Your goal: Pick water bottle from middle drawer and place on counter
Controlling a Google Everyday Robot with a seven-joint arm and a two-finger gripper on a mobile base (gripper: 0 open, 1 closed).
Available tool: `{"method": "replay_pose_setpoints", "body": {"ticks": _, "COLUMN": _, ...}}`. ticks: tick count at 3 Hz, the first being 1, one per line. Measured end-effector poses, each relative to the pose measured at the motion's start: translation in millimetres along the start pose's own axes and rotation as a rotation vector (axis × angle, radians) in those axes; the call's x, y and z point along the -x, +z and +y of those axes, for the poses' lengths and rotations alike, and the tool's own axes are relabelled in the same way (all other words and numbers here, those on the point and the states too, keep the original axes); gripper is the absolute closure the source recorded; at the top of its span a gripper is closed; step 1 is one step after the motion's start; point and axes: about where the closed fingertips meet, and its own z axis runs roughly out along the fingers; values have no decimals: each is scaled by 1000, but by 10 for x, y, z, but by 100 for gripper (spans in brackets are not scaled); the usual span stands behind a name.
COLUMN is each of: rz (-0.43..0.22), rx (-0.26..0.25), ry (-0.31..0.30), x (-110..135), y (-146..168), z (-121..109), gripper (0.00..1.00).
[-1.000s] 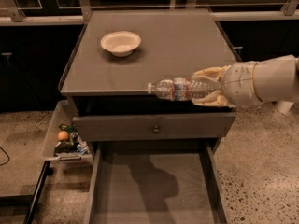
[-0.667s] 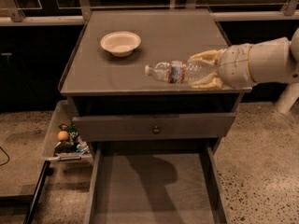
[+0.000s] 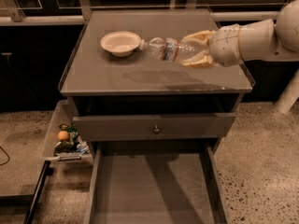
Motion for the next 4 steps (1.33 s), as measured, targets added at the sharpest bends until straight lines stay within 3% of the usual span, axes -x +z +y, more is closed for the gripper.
{"method": "replay_pose_setpoints", "body": {"ticks": 1, "rz": -28, "rx": -17, "ry": 107, "x": -202, "y": 148, "z": -262, "gripper": 100}}
{"method": "replay_pose_setpoints", "body": {"ticks": 2, "rz": -10, "rx": -41, "ry": 215, "x": -462, "y": 237, "z": -489, "gripper": 100}}
{"method": "replay_pose_setpoints", "body": {"ticks": 4, "rz": 119, "rx": -72, "ry": 368, "x": -953, "y": 242, "z": -655, "gripper": 100}}
